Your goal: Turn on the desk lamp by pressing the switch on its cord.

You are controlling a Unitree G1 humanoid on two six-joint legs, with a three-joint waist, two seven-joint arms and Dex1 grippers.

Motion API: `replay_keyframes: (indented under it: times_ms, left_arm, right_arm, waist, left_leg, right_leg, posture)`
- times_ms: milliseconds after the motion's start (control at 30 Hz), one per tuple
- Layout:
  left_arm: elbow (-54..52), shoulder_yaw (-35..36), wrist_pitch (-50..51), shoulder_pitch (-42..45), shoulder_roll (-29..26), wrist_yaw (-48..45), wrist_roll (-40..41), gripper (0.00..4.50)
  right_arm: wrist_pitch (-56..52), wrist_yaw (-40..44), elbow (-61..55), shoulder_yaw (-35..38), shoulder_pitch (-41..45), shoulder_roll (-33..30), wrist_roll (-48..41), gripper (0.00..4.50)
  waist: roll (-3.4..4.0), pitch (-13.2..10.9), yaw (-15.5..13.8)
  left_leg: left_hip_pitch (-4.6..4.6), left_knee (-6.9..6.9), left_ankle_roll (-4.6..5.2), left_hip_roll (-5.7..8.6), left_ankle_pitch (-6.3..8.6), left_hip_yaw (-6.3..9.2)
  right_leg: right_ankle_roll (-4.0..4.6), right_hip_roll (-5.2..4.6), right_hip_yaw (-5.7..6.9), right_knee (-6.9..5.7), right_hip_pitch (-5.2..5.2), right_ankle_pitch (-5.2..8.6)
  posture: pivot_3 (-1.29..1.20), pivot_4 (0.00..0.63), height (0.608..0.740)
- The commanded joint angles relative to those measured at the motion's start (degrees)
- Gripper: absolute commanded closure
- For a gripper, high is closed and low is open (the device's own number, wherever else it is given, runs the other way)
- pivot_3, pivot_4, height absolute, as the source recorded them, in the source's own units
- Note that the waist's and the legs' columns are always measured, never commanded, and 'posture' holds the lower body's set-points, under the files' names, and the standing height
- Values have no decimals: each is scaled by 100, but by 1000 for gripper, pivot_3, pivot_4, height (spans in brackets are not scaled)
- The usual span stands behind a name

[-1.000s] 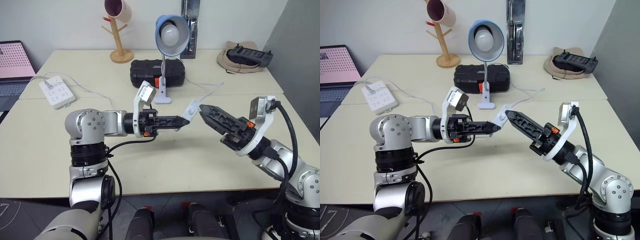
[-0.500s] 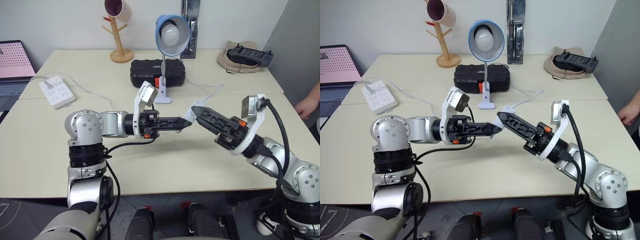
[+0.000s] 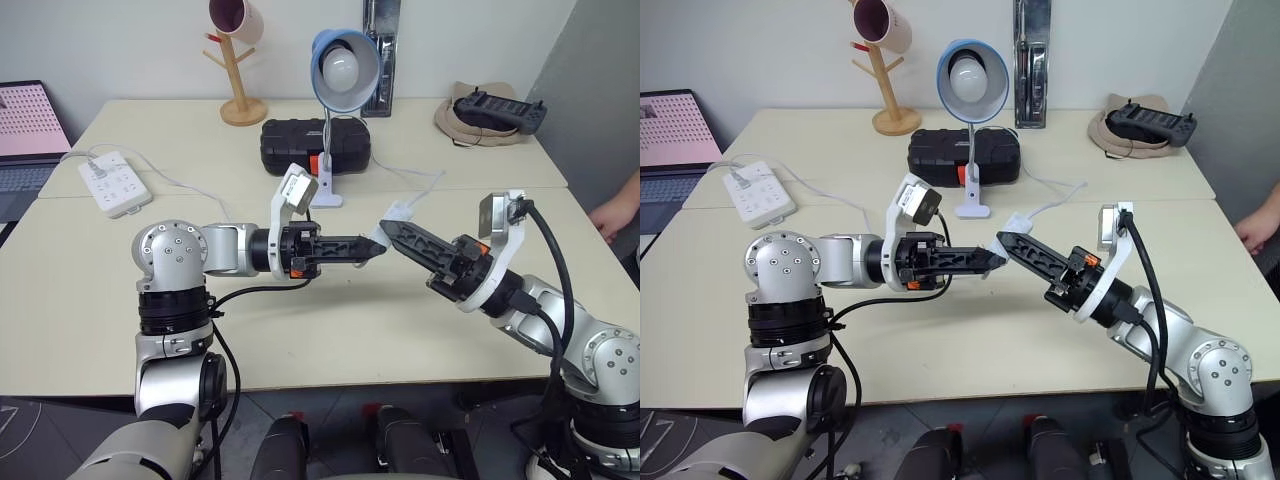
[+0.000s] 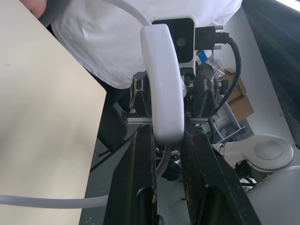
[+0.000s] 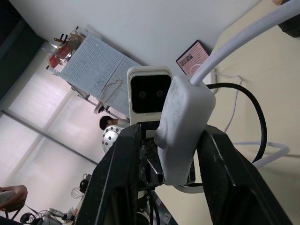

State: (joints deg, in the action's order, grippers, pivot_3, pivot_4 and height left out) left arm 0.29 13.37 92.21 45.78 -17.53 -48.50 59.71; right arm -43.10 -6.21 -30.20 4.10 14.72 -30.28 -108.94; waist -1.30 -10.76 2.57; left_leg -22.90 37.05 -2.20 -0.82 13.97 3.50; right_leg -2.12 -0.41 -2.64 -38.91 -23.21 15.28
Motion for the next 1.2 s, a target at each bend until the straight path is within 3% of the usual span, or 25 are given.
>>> replay_keyframes:
  times_ms: [33,67,467,533,833,1033,1200]
  left_arm:
    - [-8,23,16,88,-41,83,159,4134]
    - [2,23,10,90,-43,107,180,4134]
    - [14,-21,-107,102,-140,249,273,4134]
    - [21,-57,-163,112,-190,236,246,4134]
    - [206,-440,-661,262,-558,-41,28,4134]
    - [913,-1580,-2334,662,-1286,-1232,-1210,4134]
    - [2343,-2655,-4454,1256,-1474,-2392,-2767,4134]
  right_arm:
    - [34,159,-203,-43,51,-37,-33,3796]
    - [39,178,-197,-47,46,-48,-27,3952]
    - [59,289,-155,-40,54,-174,363,3965]
    - [36,425,-158,9,42,-220,439,3264]
    - [2,603,-200,205,-87,-513,627,1384]
    - [-307,1279,-371,412,-245,-1447,1920,62]
    - [-227,1596,-753,180,-301,-2186,3872,26]
  waist:
    - [0,0,0]
    - [0,0,-1]
    - [0,0,-3]
    - [0,0,-4]
    - [-1,0,-30]
    - [-1,-1,-69]
    - [-1,-1,-90]
  left_leg:
    - [0,0,0,0,0,0]
    - [0,-1,0,0,0,0]
    - [-1,-1,0,0,0,0]
    - [-1,-2,0,0,0,-1]
    - [-3,-3,0,0,0,-4]
    - [-4,-6,0,2,0,-7]
    - [-9,-8,1,4,0,-11]
  right_leg:
    - [0,0,0,0,0,0]
    - [0,0,0,1,0,0]
    - [-1,0,0,4,-1,1]
    - [-1,0,0,4,-1,0]
    - [-1,0,-3,7,-4,1]
    - [0,0,-4,15,-4,1]
    - [-1,1,-4,31,-6,1]
  posture:
    - [0,150,740]
    - [0,150,740]
    - [0,150,740]
    - [0,150,740]
    - [0,150,740]
    - [0,150,740]
    - [0,150,740]
